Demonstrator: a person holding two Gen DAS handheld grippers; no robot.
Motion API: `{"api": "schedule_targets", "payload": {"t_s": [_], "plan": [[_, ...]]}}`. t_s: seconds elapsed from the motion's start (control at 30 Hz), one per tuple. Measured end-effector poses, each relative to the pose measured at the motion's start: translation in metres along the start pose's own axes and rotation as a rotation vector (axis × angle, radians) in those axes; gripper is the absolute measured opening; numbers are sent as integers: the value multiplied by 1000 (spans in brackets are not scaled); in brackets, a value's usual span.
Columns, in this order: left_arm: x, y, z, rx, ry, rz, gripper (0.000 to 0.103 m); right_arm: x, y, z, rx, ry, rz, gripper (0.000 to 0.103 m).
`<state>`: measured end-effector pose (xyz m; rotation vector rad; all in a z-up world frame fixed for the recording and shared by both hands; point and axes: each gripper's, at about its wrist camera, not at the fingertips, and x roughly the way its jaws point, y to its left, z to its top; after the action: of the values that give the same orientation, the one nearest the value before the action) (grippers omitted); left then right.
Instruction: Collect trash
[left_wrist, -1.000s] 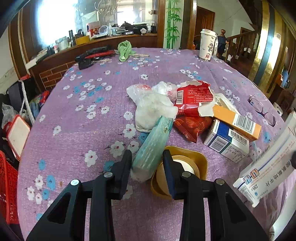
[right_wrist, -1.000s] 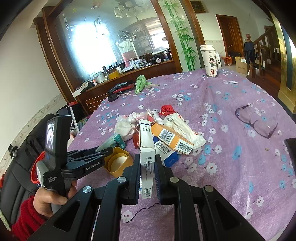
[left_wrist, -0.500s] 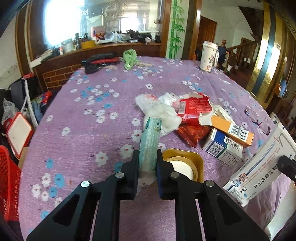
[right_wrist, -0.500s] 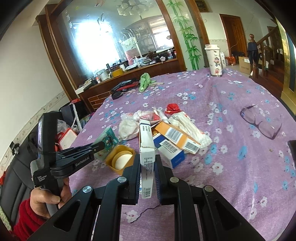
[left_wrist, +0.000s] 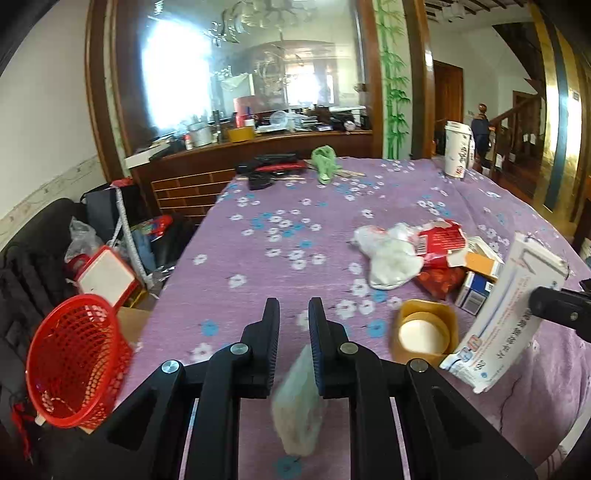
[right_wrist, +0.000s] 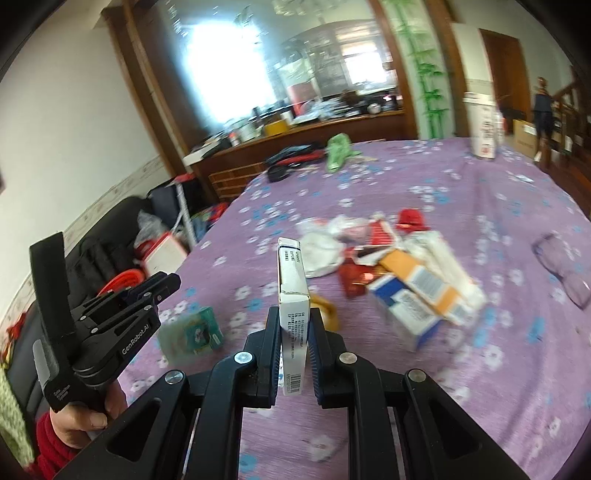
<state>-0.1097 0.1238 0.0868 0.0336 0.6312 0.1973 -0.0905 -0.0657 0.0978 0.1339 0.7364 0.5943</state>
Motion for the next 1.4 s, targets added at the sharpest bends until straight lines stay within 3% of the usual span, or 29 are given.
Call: {"api": "schedule_targets", "payload": {"t_s": [0.3,0.5,0.6,0.63,0.7,0.73,0.77,0.87,1.13,1.23,1.27,1.4], "plan": [[-4,39,-8,-64,23,2,15,24,38,15,-54,30,51,15],[1,56,-13,-104,48,-21,15,28,40,14,-64,41,41,15],[4,65,-17,-123,100,-64,16,29,37,11,-58,50,41,15],[6,69,-20,-129,130,-81,20,28,36,11,-57,49,42,15],[7,73,-27,-131,163,-95,56,26,34,9,-55,44,44,15],[6,75,-32,-127,178,-93,64,26,33,8,-54,43,45,15],[5,74,-36,-121,189,-91,71,26,31,8,-50,43,47,15],[6,69,-50,-80,235,-126,75,28,28,6,-39,51,53,15],[41,48,-70,-24,331,-125,75,25,29,5,-48,46,50,15],[45,40,-72,-8,320,-110,60,24,29,6,-49,43,46,15],[46,39,-70,-12,320,-116,48,24,30,6,-49,43,46,15],[44,42,-69,-26,293,-99,41,27,37,8,-62,49,51,15]]}}
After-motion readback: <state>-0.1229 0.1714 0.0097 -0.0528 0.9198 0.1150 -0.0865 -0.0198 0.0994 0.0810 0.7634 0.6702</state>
